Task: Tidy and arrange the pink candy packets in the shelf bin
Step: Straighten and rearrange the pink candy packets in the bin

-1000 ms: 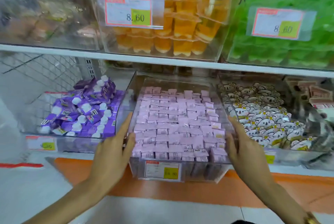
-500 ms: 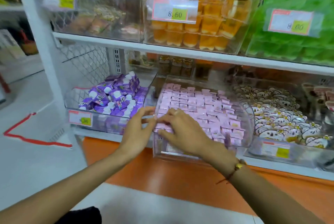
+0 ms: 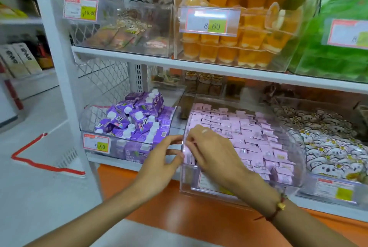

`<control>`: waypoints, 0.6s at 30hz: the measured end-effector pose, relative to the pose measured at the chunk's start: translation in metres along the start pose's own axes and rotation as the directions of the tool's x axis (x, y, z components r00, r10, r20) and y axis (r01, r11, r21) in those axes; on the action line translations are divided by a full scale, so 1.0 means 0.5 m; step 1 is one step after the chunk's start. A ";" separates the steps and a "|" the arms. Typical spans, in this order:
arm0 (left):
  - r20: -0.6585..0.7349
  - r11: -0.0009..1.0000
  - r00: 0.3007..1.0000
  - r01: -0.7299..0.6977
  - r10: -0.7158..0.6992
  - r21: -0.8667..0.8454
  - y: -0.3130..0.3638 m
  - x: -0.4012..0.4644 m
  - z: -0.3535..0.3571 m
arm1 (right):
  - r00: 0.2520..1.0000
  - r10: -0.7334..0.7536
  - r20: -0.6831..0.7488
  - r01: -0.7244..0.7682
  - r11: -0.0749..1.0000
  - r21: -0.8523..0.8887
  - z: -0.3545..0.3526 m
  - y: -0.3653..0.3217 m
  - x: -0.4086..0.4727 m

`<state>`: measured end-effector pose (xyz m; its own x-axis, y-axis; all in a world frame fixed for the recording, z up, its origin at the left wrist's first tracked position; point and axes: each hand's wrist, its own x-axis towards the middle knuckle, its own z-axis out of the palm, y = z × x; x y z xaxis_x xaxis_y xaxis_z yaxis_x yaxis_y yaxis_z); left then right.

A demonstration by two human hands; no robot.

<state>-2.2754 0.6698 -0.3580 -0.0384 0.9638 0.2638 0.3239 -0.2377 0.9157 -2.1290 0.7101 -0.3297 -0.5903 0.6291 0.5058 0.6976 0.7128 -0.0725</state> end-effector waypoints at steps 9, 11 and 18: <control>-0.084 0.928 0.934 -0.329 0.348 0.176 0.062 -0.015 -0.010 | 0.781 0.538 -0.317 -0.174 0.674 0.718 -0.111 0.002 0.025; -0.093 0.892 0.912 -0.365 0.401 0.266 0.071 -0.014 -0.007 | 0.751 0.651 -0.108 -0.241 0.423 0.873 -0.108 -0.006 0.011; 0.300 0.831 0.937 0.305 -0.176 -0.464 0.111 0.002 -0.018 | 0.837 0.422 0.348 -0.340 -0.096 0.935 -0.132 0.006 -0.014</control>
<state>-2.2659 0.6563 -0.3044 0.1908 0.9816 -0.0053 -0.1815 0.0406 0.9826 -2.0960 0.6876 -0.2766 -0.3406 0.9355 0.0936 -0.2462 0.0073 -0.9692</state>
